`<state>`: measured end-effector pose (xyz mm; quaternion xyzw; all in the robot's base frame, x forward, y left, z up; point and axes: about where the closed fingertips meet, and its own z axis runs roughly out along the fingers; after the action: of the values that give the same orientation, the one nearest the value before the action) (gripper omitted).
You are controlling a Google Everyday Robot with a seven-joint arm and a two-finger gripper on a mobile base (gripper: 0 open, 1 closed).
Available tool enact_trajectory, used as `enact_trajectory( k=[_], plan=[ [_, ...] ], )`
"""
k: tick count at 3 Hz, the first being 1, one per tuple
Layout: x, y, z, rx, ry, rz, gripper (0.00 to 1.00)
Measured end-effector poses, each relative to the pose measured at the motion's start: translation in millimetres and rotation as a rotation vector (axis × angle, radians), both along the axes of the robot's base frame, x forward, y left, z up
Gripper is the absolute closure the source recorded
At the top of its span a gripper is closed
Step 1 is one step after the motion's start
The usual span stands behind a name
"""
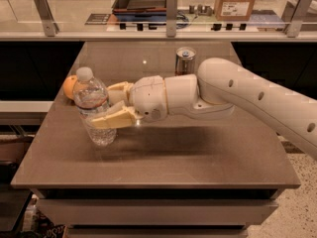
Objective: Pick water bottle
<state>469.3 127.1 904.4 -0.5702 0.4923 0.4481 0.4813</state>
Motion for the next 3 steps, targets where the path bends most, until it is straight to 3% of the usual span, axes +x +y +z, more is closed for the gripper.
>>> enact_trajectory(
  k=[2, 3],
  plan=[
    [-5, -5, 34, -0.025, 0.014, -0.012, 1.0],
    [-24, -10, 89, -0.098, -0.032, -0.051, 1.0]
  ],
)
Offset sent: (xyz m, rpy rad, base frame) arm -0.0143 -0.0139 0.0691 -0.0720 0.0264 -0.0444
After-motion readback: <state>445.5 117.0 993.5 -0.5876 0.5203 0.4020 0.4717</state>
